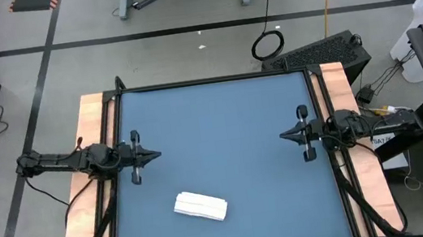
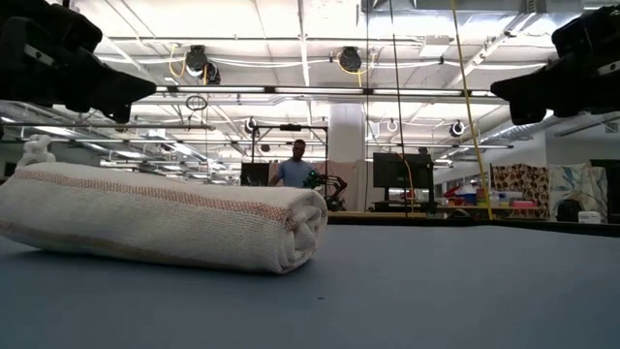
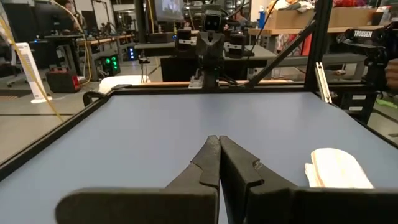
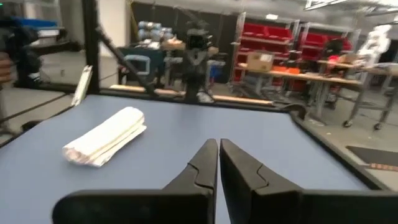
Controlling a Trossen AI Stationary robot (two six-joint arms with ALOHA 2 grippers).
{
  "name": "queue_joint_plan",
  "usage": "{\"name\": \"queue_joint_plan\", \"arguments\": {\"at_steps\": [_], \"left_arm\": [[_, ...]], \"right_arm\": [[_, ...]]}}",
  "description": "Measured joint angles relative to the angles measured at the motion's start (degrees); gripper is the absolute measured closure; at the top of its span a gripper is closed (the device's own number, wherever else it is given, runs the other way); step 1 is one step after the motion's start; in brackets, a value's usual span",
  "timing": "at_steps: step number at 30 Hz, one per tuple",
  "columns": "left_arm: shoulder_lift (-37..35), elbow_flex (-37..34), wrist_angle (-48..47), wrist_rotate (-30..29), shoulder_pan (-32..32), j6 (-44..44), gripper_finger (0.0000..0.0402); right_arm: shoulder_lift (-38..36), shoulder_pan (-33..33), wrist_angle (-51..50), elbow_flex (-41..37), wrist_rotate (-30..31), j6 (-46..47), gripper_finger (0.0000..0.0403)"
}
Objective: Roll towel
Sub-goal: Return to Home Position
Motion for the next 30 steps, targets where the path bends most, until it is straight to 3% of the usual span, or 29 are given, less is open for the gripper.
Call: {"name": "queue_joint_plan", "arguments": {"at_steps": [12,19,30], "left_arm": [[0.1,0.1,-0.4,0.8,0.0,-1.2,0.0398],[0.1,0.1,-0.4,0.9,0.0,-1.4,0.0398],[0.1,0.1,-0.5,1.2,0.0,-2.0,0.0398]], "right_arm": [[0.1,-4.1,0.0,0.0,-2.0,-1.9,0.0393],[0.1,-6.3,0.6,0.0,-9.2,0.8,0.0393],[0.1,-6.1,0.7,0.0,-8.2,4.8,0.0401]]}}
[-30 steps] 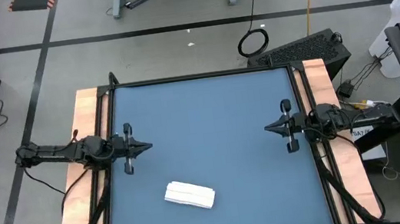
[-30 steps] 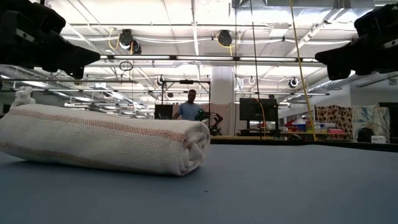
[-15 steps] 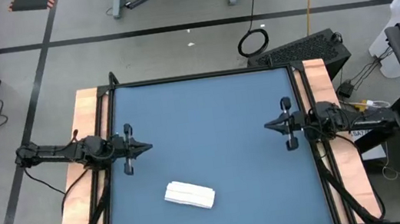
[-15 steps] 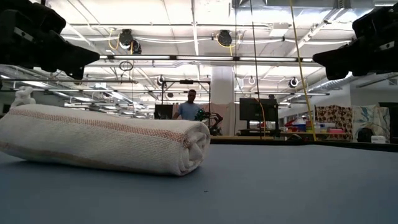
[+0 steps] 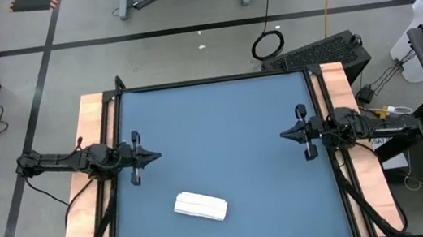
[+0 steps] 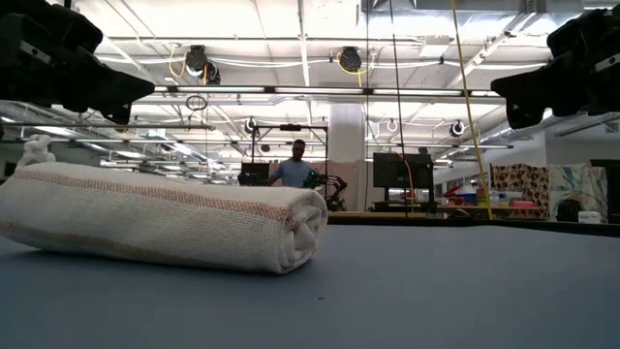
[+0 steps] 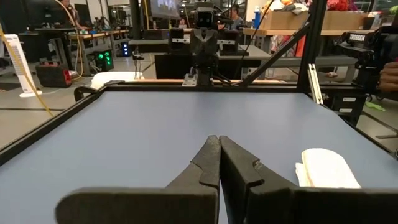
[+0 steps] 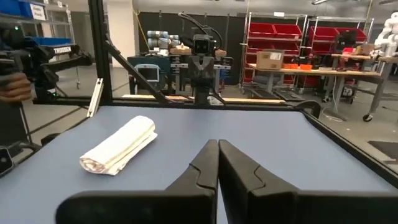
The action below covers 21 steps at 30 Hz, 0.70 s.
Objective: Roll towel
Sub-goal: Return to Home Position
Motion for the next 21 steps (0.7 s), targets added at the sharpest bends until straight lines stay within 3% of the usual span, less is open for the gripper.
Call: {"name": "queue_joint_plan", "arguments": {"at_steps": [9,13,21], "left_arm": [[0.0,0.0,-0.1,0.4,0.0,0.0,0.0398],[0.0,0.0,-0.1,0.4,0.0,0.0,0.0398],[0.0,0.0,-0.1,0.4,0.0,0.0,0.0398]], "right_arm": [[0.0,2.6,0.3,0.0,1.7,3.0,0.0402],[0.0,5.4,-0.3,0.0,5.6,3.1,0.0403],[0.0,7.0,-0.7,0.0,5.6,4.1,0.0403]]}}
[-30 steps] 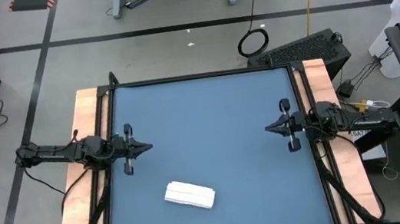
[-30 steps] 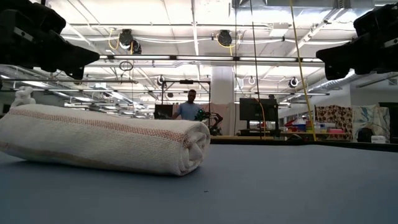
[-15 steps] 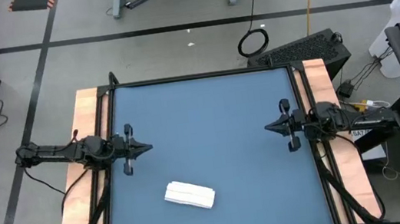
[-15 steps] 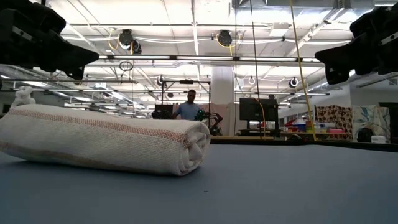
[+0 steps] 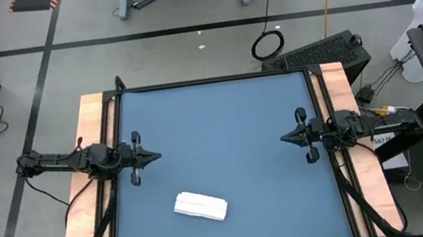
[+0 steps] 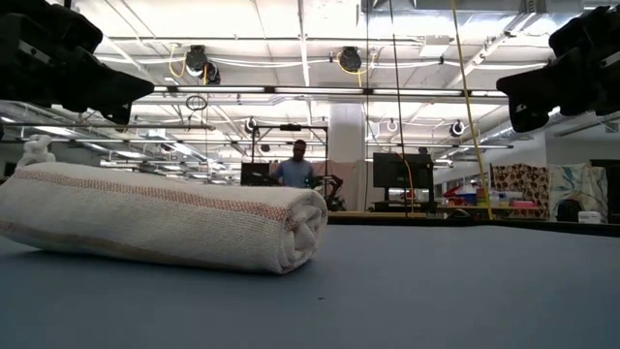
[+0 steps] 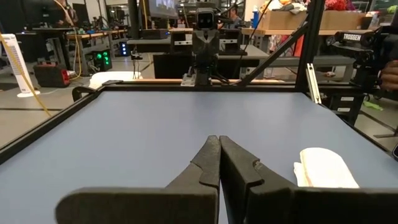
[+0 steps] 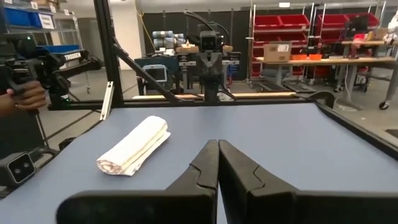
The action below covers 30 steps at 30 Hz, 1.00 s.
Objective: Roll towel
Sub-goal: Return to Home Position
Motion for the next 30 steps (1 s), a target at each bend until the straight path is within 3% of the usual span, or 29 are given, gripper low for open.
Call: {"name": "queue_joint_plan", "arguments": {"at_steps": [30], "left_arm": [[-4.1,0.0,0.2,-0.9,0.0,1.0,0.0398]], "right_arm": [[0.0,0.0,0.0,0.0,-0.1,0.2,0.0403]]}}
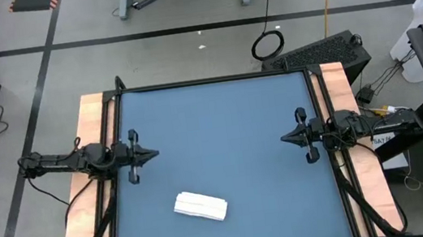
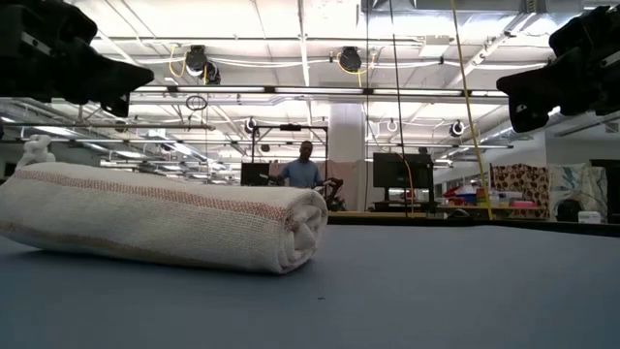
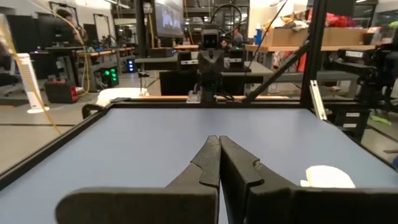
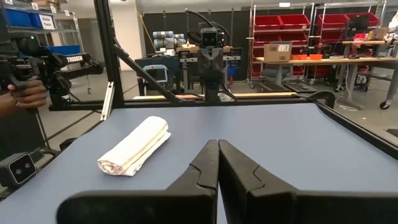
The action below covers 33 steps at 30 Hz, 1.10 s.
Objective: Roll towel
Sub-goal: Return to Home Position
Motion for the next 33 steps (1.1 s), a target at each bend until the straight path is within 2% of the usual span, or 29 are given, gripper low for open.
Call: {"name": "queue_joint_plan", "arguments": {"at_steps": [9,15,25,29,33], "left_arm": [[0.0,0.0,0.2,-1.1,4.7,-1.7,0.0398],[0.0,0.0,-0.3,2.1,7.0,-2.1,0.0398],[0.0,0.0,-0.4,3.0,7.4,-3.4,0.0398],[0.0,0.0,-0.8,5.8,7.3,-4.9,0.0398],[0.1,0.0,-0.8,6.0,7.3,-4.4,0.0398]], "right_arm": [[0.0,0.0,0.0,0.0,0.0,0.0,0.0403],[0.0,0.0,0.0,0.0,0.0,0.0,0.0403],[0.0,0.0,0.0,0.0,0.0,0.0,0.0403],[0.0,0.0,0.0,0.0,0.0,0.0,0.0403],[0.0,0.0,0.0,0.0,0.0,0.0,0.0403]]}}
